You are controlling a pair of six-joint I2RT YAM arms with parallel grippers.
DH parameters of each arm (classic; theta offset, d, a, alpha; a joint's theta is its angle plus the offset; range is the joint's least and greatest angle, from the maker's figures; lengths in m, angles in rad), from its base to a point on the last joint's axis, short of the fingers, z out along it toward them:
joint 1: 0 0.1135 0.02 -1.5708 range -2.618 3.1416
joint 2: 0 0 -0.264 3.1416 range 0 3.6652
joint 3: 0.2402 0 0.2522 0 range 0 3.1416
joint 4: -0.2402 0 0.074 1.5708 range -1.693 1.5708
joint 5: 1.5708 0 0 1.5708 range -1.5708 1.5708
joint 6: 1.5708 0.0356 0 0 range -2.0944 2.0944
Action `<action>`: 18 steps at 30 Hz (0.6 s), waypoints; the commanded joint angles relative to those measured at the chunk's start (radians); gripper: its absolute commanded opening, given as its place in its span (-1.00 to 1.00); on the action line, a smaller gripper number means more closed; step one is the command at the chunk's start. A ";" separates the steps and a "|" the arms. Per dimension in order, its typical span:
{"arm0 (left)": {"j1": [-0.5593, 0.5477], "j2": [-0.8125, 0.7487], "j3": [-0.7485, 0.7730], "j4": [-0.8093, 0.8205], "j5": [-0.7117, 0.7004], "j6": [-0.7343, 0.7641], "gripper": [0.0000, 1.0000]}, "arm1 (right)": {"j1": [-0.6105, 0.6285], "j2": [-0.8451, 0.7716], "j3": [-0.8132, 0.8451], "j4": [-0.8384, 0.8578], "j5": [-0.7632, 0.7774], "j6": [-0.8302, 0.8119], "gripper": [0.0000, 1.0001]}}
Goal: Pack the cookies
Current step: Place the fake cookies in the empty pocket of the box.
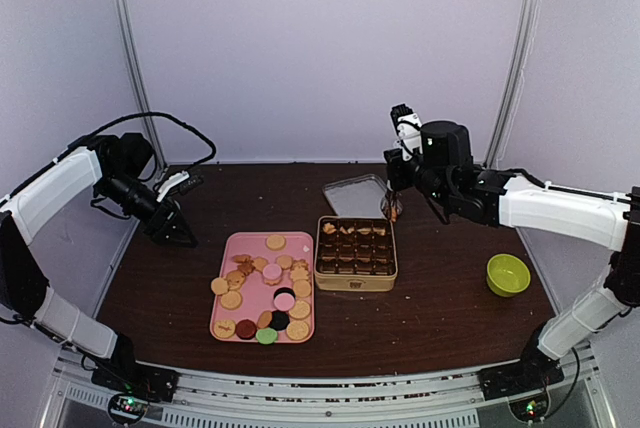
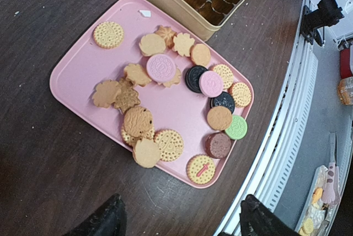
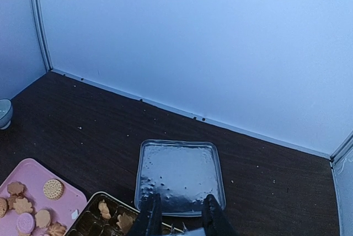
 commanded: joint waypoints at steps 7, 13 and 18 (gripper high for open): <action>0.008 0.005 0.024 -0.007 0.017 0.014 0.46 | -0.005 0.033 -0.011 0.046 -0.031 -0.015 -0.90; 0.008 0.003 0.023 -0.009 0.012 0.014 0.46 | -0.010 0.076 0.023 0.047 -0.040 -0.025 -0.80; 0.008 0.002 0.023 -0.009 0.012 0.014 0.46 | -0.015 0.097 0.034 0.043 -0.059 -0.016 -0.67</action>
